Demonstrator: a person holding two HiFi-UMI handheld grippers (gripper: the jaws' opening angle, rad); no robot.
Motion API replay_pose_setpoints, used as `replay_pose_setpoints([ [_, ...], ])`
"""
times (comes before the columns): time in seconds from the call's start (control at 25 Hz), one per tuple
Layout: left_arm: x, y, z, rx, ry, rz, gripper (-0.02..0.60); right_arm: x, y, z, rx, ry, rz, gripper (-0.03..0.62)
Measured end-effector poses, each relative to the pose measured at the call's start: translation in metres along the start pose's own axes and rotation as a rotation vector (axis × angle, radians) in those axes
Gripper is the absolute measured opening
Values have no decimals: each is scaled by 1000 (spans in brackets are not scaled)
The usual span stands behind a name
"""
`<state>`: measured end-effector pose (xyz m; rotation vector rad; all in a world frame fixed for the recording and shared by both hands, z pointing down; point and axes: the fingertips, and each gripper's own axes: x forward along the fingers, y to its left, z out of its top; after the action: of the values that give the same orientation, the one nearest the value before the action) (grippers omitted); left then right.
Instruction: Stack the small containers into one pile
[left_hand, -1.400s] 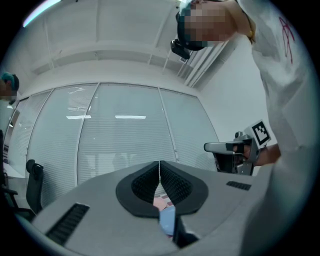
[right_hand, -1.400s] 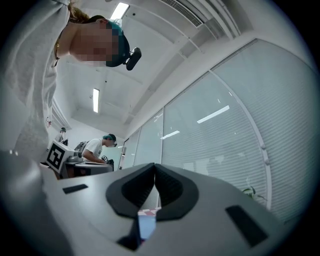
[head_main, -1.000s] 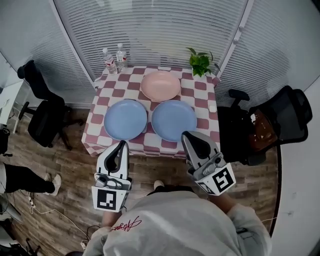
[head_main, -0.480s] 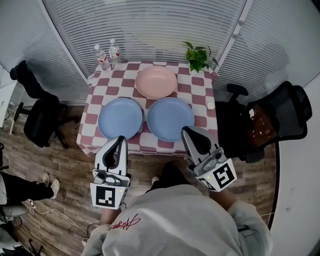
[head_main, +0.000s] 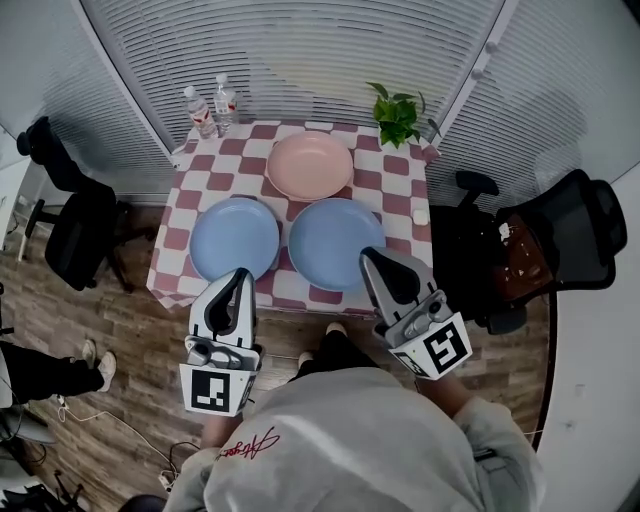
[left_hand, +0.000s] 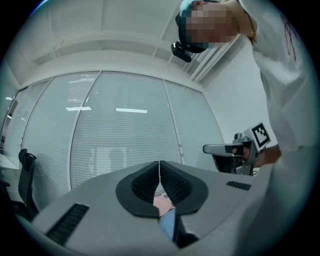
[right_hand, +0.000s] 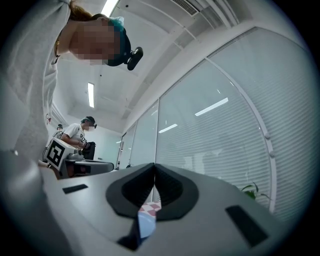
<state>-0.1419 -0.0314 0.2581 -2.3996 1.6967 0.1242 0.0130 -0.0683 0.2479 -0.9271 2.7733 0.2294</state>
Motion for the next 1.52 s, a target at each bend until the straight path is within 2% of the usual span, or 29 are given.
replay_pose_setpoints([
  [0.28,25,2,-26,-26,68,1,20,4,-32,-12,-11,27,-16,11],
  [0.52,54,6,-34,-10,80,21,20,12,-62,-24,-12,46,-22,11],
  [1.0,110,-1,-56,-3,129,-1,21,31,-118,-52,-11,101,-16,14],
  [1.4,128,13,-69,-22,145,79,25,49,-144,-74,4,127,17,75],
  [1.52,132,23,-74,-24,157,85,56,57,-150,-83,5,147,9,84],
])
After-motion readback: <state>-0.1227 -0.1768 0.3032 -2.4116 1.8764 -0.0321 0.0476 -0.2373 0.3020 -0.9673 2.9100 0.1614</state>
